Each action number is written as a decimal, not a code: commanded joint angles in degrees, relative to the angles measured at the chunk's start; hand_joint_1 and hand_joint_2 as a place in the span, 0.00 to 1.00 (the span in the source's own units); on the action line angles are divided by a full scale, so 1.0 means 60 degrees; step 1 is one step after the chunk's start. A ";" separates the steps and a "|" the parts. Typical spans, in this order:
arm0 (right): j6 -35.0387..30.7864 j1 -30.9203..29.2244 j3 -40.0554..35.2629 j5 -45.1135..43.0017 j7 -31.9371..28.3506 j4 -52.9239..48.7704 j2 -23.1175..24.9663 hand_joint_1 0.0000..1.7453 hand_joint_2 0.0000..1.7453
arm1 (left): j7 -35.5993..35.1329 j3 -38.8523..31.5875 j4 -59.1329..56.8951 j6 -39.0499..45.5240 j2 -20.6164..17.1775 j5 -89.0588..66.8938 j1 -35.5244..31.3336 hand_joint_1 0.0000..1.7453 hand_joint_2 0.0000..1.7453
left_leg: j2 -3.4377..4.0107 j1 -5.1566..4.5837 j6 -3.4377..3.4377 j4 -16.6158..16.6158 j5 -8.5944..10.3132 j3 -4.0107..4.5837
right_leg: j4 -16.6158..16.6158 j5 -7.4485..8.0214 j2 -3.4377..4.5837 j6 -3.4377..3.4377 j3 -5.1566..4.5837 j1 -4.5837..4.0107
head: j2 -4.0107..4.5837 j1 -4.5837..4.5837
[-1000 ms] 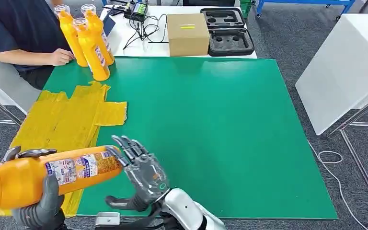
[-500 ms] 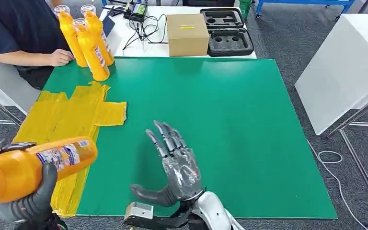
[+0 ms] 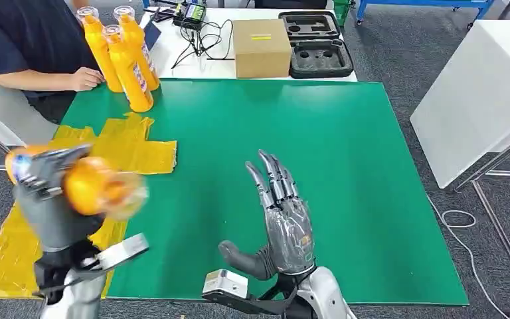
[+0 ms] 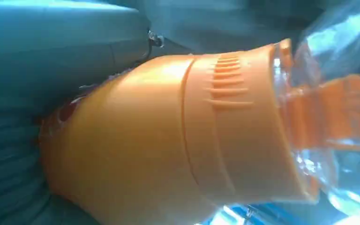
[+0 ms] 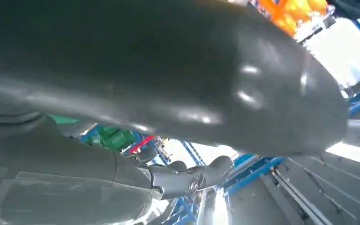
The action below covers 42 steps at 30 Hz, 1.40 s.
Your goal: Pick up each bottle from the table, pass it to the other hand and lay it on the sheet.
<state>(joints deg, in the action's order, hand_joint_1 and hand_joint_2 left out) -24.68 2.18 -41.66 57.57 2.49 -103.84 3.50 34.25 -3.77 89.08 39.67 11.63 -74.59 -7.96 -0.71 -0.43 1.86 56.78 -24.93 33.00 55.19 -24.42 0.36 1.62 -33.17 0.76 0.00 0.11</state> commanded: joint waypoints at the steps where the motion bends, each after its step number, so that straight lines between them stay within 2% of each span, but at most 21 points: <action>1: -0.0086 -0.0006 0.0295 -0.0033 0.0105 -0.0123 -0.0358 0.00 0.00 | -0.0531 -0.1175 -0.2906 0.0055 0.0524 -0.1379 -0.1729 1.00 1.00 | -0.0001 0.0002 -0.0019 -0.0008 -0.0001 -0.0031 | -0.0012 -0.0004 -0.0019 -0.0008 0.0034 -0.0004 | 0.0000 0.0000; 4: -0.0109 0.0201 0.0473 -0.0130 0.0070 -0.0292 -0.0661 0.00 0.00 | -0.2292 0.0362 -0.3905 0.0055 -0.0211 -0.2569 -0.1829 1.00 1.00 | -0.0002 0.0002 -0.0022 -0.0011 -0.0005 -0.0038 | -0.0012 -0.0011 -0.0023 -0.0009 0.0040 -0.0004 | 0.0000 0.0004; 5: 0.0004 0.0346 0.0636 -0.0177 -0.0077 -0.0494 -0.0709 0.00 0.00 | -0.2933 0.1422 -0.4387 0.0055 -0.0882 -0.2212 -0.2009 1.00 1.00 | -0.0039 0.0005 -0.0025 -0.0018 -0.0001 -0.0048 | -0.0022 -0.0019 -0.0063 -0.0010 0.0065 -0.0007 | 0.0000 0.0000; 6: 0.0095 0.0361 0.0684 -0.0343 -0.0168 -0.0540 -0.0736 0.00 0.00 | -0.3799 0.1730 -0.4602 0.0055 -0.0774 -0.2569 -0.1949 1.00 1.00 | -0.0049 0.0004 -0.0025 -0.0024 0.0009 -0.0046 | -0.0022 -0.0014 -0.0067 -0.0012 0.0058 -0.0006 | 0.0000 0.0000; 8: 0.0398 0.0435 0.0816 -0.0332 -0.0269 -0.0577 -0.0712 0.00 0.00 | -0.5274 0.3251 -0.5033 0.0055 -0.1604 -0.2569 -0.2086 1.00 1.00 | -0.0038 -0.0002 -0.0015 -0.0016 0.0004 -0.0038 | -0.0017 -0.0014 -0.0055 -0.0004 0.0047 0.0000 | 0.0000 0.0004; 11: 0.0534 0.0356 0.0863 -0.0387 -0.0411 -0.0536 -0.0706 0.00 0.00 | -0.6788 0.4567 -0.5779 0.0055 -0.2208 -0.2569 -0.2462 1.00 1.00 | -0.0009 -0.0008 -0.0011 -0.0010 0.0001 -0.0025 | -0.0007 -0.0008 -0.0025 -0.0002 0.0025 0.0007 | 0.0000 0.0008; 12: 0.0564 0.0294 0.0852 -0.0457 -0.0534 -0.0577 -0.0768 0.00 0.00 | -0.6698 0.4128 -0.6131 0.0055 -0.2166 -0.2569 -0.2446 1.00 1.00 | -0.0009 -0.0001 -0.0017 -0.0010 -0.0002 -0.0038 | -0.0013 -0.0011 -0.0028 -0.0007 0.0041 -0.0002 | 0.0000 0.0000; 13: 0.0556 0.0319 0.0894 -0.0462 -0.0524 -0.0596 -0.0741 0.00 0.00 | -0.6755 0.4274 -0.6431 0.0055 -0.2368 -0.2206 -0.2626 1.00 1.00 | -0.0003 0.0003 -0.0017 -0.0011 0.0000 -0.0032 | -0.0014 -0.0007 -0.0023 -0.0006 0.0034 -0.0005 | 0.0000 -0.0003; 14: 0.0582 0.0348 0.0895 -0.0438 -0.0535 -0.0646 -0.0747 0.00 0.00 | -0.6626 0.3833 -0.6721 0.0055 -0.2243 -0.2569 -0.2629 1.00 1.00 | 0.0004 0.0000 -0.0023 -0.0016 -0.0005 -0.0049 | -0.0015 -0.0011 -0.0018 -0.0010 0.0049 -0.0002 | 0.0000 0.0008; 16: 0.0525 0.0337 0.0858 -0.0422 -0.0492 -0.0628 -0.0783 0.00 0.00 | -0.7151 0.4464 -0.7311 0.0055 -0.2467 -0.2569 -0.2826 1.00 1.00 | 0.0024 0.0008 -0.0026 -0.0013 -0.0010 -0.0047 | -0.0017 -0.0006 0.0005 -0.0013 0.0046 -0.0010 | 0.0000 0.0000; 19: 0.0633 0.0299 0.0840 -0.0383 -0.0424 -0.0747 -0.0723 0.00 0.00 | -0.7392 0.4192 -0.7890 0.0055 -0.2528 -0.2569 -0.2785 1.00 1.00 | 0.0041 0.0004 -0.0018 -0.0010 -0.0007 -0.0033 | -0.0012 -0.0002 0.0024 -0.0008 0.0023 -0.0005 | 0.0000 0.0004; 23: 0.0756 0.0279 0.0813 -0.0280 -0.0370 -0.0823 -0.0694 0.00 0.00 | -0.7894 0.4541 -0.8516 0.0055 -0.2835 -0.2569 -0.2808 1.00 1.00 | 0.0039 0.0012 -0.0029 -0.0007 -0.0019 -0.0050 | -0.0010 -0.0014 0.0020 -0.0015 0.0045 -0.0014 | 0.0000 0.0004; 36: 0.1115 0.0459 0.0658 -0.0153 -0.0420 -0.0935 -0.0739 0.00 0.00 | -0.8447 0.4495 -0.9323 0.0055 -0.3235 -0.2569 -0.2458 1.00 1.00 | 0.0053 0.0010 -0.0024 -0.0005 -0.0017 -0.0032 | -0.0005 -0.0011 0.0036 -0.0014 0.0025 -0.0010 | 0.0000 0.0000; 37: 0.1108 0.0488 0.0647 -0.0153 -0.0422 -0.0916 -0.0733 0.00 0.00 | -0.8419 0.4482 -0.9394 0.0055 -0.3246 -0.2562 -0.2486 0.81 1.00 | 0.0048 0.0005 -0.0015 -0.0007 -0.0009 -0.0015 | -0.0005 -0.0004 0.0036 -0.0008 0.0008 -0.0005 | 0.0000 0.0000; 38: 0.1105 0.0520 0.0695 -0.0129 -0.0441 -0.0887 -0.0677 0.00 0.00 | -0.8421 0.4471 -0.9670 0.0055 -0.3231 -0.2569 -0.2558 0.01 1.00 | 0.0048 0.0010 -0.0023 -0.0007 -0.0015 -0.0032 | -0.0007 -0.0010 0.0032 -0.0013 0.0026 -0.0010 | 0.0000 0.0000; 42: 0.1123 0.0540 0.0718 -0.0065 -0.0444 -0.0874 -0.0659 0.00 0.00 | -0.8096 0.4493 -1.0132 0.0055 -0.3143 -0.2569 -0.2645 0.00 1.00 | 0.0036 0.0012 -0.0023 -0.0007 -0.0016 -0.0034 | -0.0008 -0.0015 0.0019 -0.0014 0.0033 -0.0012 | 0.0000 0.0000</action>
<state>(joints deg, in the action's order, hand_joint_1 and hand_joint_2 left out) -18.34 5.97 -37.75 56.96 -0.20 -109.70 0.15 -16.26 20.94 37.20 40.02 -6.97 -89.94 -21.21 -0.53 -0.43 1.86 56.77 -24.93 33.05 55.20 -24.42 0.52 1.62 -33.26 0.77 0.00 0.11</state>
